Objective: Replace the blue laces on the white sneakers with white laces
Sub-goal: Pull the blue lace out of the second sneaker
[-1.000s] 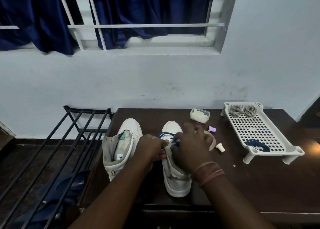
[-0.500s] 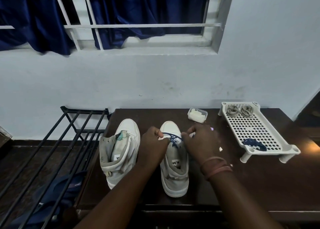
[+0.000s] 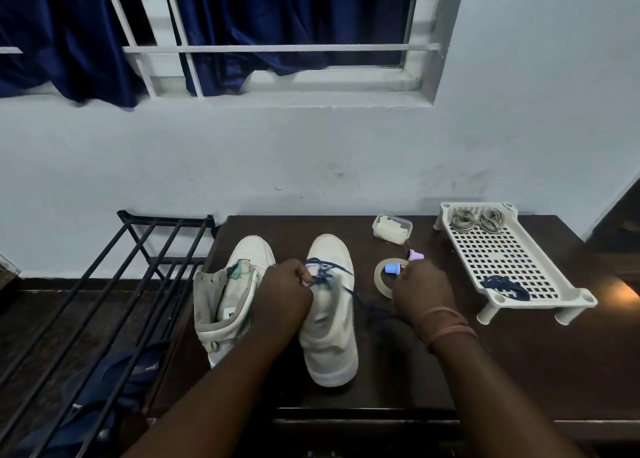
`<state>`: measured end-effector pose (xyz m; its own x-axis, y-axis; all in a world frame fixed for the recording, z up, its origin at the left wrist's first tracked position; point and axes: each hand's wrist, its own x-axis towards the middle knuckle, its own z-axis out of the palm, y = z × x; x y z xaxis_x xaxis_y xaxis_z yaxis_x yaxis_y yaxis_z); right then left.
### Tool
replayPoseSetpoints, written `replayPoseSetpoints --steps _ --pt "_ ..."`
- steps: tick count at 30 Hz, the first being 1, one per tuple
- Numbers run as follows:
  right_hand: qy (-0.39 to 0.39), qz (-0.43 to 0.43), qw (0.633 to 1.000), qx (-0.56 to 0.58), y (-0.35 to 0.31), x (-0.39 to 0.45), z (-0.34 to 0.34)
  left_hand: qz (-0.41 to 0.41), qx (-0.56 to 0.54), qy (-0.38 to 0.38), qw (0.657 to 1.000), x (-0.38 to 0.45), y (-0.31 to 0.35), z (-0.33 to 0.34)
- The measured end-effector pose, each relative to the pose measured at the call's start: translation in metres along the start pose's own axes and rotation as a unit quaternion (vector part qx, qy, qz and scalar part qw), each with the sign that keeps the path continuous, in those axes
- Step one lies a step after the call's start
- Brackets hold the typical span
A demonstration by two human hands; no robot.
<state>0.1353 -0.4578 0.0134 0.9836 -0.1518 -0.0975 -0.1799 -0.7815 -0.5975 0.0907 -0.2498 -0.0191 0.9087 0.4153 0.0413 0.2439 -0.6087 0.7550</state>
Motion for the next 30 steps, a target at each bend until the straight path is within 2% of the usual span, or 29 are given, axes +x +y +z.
replayPoseSetpoints --steps 3,6,9,11,13,16,19,21,22,24,25,26,28,30 --pt "0.019 -0.007 0.998 0.051 0.005 0.005 -0.005 0.019 -0.017 -0.011 1.0 0.004 0.003 -0.001" --pt "-0.014 -0.045 0.994 0.098 -0.016 -0.007 0.0 0.04 -0.034 -0.027 0.998 -0.002 0.007 0.007" --pt "-0.058 -0.092 0.992 0.06 -0.031 -0.018 0.013 0.112 0.036 0.004 0.993 -0.004 0.008 0.015" --pt "-0.085 -0.097 0.99 0.052 -0.031 -0.018 0.024 0.196 0.106 0.005 0.975 -0.003 0.011 0.017" --pt "-0.095 -0.088 0.99 0.06 -0.029 -0.016 0.032 0.273 0.197 0.006 0.942 -0.002 0.017 0.018" --pt "-0.085 -0.07 0.992 0.066 -0.026 -0.013 0.031 0.328 0.289 0.006 0.899 0.001 0.026 0.02" --pt "-0.099 -0.049 0.993 0.041 -0.02 -0.006 0.03 0.32 0.3 0.007 0.899 0.002 0.023 0.015" --pt "-0.108 -0.039 0.993 0.033 -0.018 -0.003 0.028 0.283 0.272 0.021 0.92 0.001 0.023 0.011" --pt "-0.109 -0.041 0.993 0.03 -0.017 -0.001 0.028 0.242 0.238 0.034 0.94 0.001 0.022 0.007" --pt "-0.105 -0.064 0.992 -0.001 -0.016 0.001 0.026 0.102 0.131 0.046 0.985 0.004 0.016 -0.003" --pt "-0.098 -0.075 0.992 -0.015 -0.015 0.002 0.026 0.032 0.085 0.047 0.995 0.006 0.013 -0.008" --pt "-0.097 -0.074 0.992 -0.016 -0.013 0.002 0.025 -0.004 0.056 0.048 0.997 0.009 0.01 -0.012" --pt "-0.102 -0.062 0.993 -0.012 -0.012 0.001 0.023 0.013 0.006 0.037 0.999 0.01 0.009 -0.015" --pt "-0.092 -0.079 0.992 -0.03 -0.015 -0.002 0.024 0.127 0.0 0.013 0.992 0.008 0.018 -0.015"
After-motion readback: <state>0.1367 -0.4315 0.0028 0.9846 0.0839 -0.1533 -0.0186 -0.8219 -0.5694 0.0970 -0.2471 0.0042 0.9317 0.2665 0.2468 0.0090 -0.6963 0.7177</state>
